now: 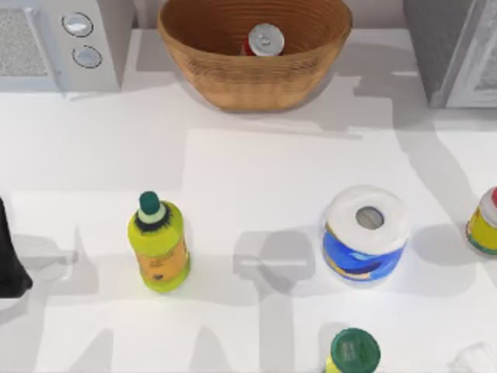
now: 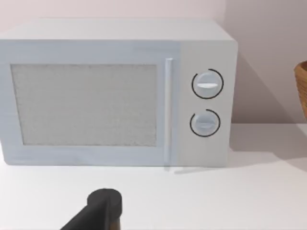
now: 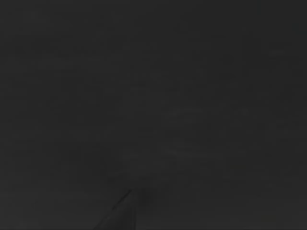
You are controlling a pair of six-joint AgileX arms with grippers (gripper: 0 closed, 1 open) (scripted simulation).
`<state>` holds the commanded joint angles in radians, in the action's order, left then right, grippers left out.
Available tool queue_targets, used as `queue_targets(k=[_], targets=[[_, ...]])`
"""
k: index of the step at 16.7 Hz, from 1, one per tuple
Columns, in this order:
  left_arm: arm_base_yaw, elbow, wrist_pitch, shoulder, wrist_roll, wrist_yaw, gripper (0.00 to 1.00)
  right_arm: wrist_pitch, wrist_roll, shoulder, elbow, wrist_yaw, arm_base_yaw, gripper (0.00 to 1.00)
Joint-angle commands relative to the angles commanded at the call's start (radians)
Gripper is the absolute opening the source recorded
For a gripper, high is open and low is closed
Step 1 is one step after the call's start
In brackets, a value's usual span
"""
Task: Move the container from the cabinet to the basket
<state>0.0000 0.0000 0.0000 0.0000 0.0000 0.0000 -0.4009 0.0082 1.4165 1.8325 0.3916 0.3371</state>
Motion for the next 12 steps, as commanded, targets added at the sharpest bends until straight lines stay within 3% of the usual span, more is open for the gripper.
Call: queue_targets(k=[7,12], targets=[[0.0,0.0,0.0,0.0,0.0,0.0,1.0,0.008,-0.002,-0.041,-0.042,-0.006,0.002,1.0],[0.0,0.0,0.0,0.0,0.0,0.0,1.0,0.064,-0.005,-0.231,-0.299,-0.062,-0.041,1.0]])
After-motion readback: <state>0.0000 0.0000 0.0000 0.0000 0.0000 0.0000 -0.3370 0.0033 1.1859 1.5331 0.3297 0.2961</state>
